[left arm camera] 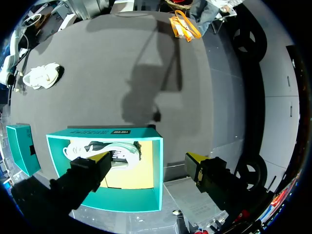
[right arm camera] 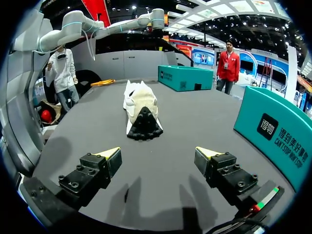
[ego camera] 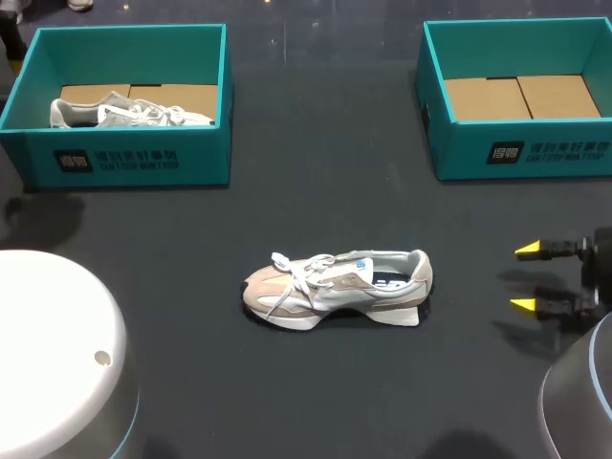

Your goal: Take the shoe out of the shoebox, open the shoe tongue, remove and reinsert the insole, then place the shoe into the shoebox

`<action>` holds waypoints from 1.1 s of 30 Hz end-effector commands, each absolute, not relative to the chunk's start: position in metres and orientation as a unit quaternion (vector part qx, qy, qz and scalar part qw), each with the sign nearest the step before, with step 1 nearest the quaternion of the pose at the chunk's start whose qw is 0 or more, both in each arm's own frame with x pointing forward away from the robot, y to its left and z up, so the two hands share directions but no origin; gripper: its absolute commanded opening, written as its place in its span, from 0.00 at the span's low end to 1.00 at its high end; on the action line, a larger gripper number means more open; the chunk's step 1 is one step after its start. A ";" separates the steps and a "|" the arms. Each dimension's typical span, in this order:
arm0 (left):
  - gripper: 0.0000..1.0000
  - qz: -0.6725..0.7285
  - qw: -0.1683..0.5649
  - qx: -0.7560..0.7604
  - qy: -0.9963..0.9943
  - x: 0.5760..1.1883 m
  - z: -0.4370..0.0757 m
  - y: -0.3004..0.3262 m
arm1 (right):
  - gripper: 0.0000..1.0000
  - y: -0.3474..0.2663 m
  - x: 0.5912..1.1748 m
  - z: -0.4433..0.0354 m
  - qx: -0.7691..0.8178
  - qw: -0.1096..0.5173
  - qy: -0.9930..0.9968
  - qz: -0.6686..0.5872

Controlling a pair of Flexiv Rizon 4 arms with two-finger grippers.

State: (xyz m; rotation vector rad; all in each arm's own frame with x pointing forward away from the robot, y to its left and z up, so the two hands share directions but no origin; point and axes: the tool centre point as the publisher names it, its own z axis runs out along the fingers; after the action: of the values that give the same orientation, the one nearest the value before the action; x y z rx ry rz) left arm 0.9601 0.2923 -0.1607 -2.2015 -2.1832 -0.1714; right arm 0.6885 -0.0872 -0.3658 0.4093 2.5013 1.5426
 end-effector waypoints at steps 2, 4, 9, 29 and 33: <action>1.00 -0.056 0.019 -0.709 -0.702 0.960 -0.160 0.293 | 1.00 -0.085 0.694 -0.372 0.136 0.084 0.839 0.520; 1.00 -0.056 0.019 -0.709 -0.702 0.960 -0.160 0.293 | 1.00 -0.085 0.694 -0.373 0.135 0.085 0.838 0.522; 1.00 -0.056 0.019 -0.709 -0.702 0.960 -0.160 0.293 | 1.00 -0.079 0.695 -0.376 0.133 0.083 0.836 0.526; 1.00 -0.056 0.019 -0.709 -0.702 0.960 -0.160 0.293 | 1.00 -0.037 0.695 -0.388 0.110 0.068 0.829 0.544; 1.00 -0.056 0.019 -0.709 -0.702 0.960 -0.160 0.293 | 1.00 -0.031 0.695 -0.388 0.107 0.061 0.825 0.551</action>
State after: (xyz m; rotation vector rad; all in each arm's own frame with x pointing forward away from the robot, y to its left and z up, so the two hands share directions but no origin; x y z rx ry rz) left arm 0.9601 0.2923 -0.1607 -2.2016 -2.1830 -0.1714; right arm 0.6933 -0.0332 -0.3862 0.3268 2.4915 1.6655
